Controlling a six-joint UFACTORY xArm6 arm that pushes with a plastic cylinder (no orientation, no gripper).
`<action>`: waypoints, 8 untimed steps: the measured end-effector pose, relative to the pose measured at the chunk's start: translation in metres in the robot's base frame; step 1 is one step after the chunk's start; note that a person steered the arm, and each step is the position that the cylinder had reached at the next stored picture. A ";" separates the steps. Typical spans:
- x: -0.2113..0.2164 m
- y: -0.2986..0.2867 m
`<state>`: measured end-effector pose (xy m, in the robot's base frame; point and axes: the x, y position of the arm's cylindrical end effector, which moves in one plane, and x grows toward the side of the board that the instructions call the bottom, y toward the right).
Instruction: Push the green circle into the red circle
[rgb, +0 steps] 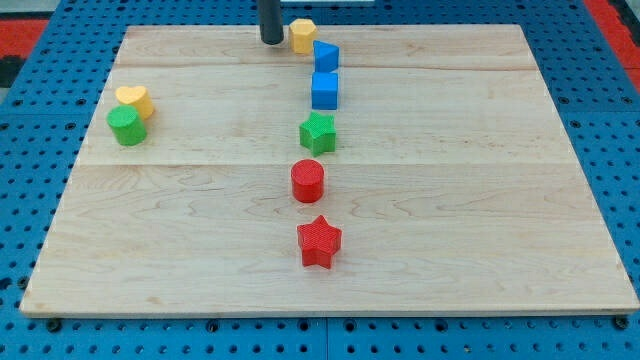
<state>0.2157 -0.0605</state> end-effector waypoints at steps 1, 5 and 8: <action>0.000 0.015; 0.031 -0.161; 0.192 -0.183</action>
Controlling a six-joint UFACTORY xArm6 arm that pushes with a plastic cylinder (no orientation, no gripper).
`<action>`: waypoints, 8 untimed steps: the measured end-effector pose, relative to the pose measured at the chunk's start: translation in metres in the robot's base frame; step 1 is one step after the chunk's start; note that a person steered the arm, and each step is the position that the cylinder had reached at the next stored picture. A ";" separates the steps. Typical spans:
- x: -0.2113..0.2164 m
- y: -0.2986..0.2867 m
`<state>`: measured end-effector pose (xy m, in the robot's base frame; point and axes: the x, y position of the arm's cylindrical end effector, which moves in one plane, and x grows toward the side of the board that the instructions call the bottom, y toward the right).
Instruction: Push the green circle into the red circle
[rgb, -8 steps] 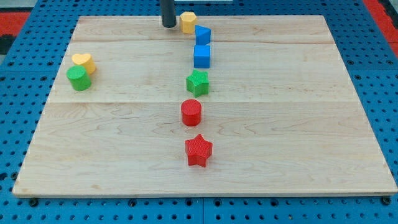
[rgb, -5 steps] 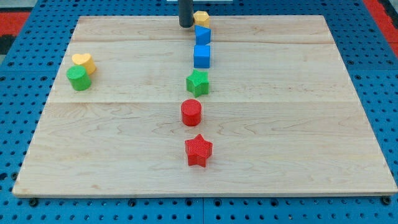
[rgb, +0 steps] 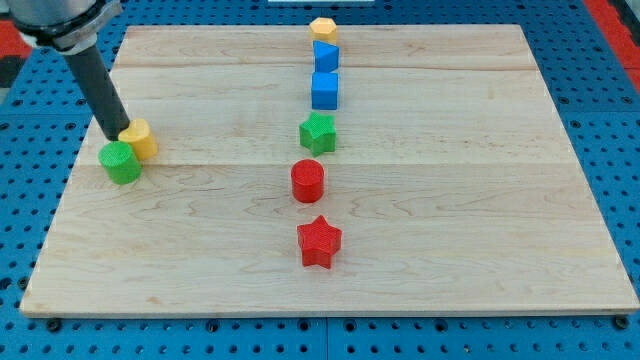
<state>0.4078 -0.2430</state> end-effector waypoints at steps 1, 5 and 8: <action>0.009 -0.012; 0.010 -0.062; 0.078 0.037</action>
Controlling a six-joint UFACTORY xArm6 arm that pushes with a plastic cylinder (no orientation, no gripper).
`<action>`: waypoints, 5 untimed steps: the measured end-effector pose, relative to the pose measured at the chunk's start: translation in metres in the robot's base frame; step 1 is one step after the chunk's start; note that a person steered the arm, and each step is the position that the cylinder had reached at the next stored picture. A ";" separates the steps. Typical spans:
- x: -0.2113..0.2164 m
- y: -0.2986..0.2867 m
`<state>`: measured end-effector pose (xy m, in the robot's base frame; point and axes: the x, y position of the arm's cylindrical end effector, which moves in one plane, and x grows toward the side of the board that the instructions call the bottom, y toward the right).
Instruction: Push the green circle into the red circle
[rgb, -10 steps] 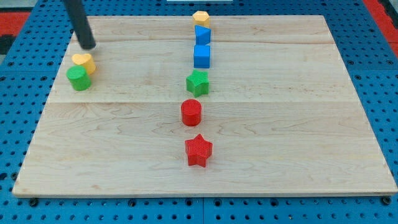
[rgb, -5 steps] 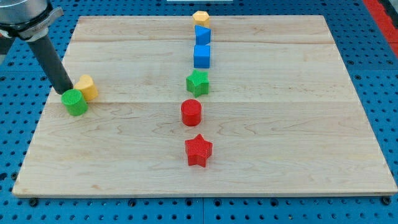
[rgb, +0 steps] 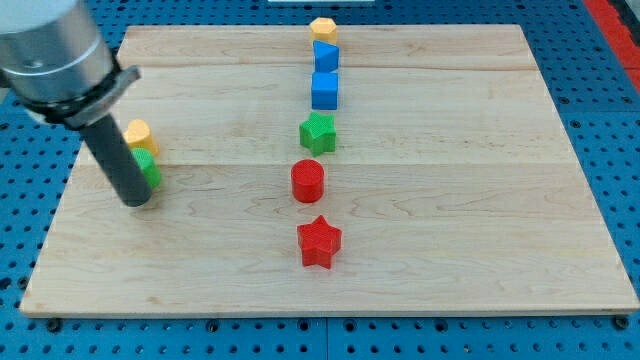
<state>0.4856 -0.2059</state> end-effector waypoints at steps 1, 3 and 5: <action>-0.002 -0.060; -0.036 -0.073; -0.034 0.081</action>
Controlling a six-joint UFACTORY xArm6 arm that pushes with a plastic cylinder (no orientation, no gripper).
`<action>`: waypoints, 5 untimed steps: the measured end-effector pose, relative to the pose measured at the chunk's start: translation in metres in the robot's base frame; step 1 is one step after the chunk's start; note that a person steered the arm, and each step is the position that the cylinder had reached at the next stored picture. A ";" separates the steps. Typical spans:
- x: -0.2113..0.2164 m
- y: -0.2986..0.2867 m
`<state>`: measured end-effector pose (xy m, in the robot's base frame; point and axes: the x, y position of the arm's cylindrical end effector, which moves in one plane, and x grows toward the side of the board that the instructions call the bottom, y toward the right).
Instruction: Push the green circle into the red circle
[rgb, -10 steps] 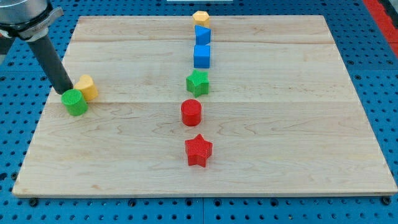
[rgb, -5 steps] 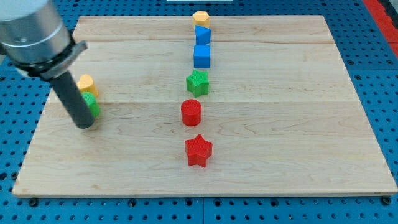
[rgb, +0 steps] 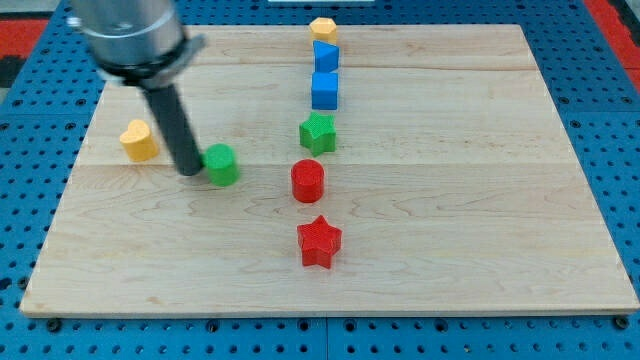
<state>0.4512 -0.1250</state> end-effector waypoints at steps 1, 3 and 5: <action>0.000 0.032; 0.001 0.069; 0.004 0.075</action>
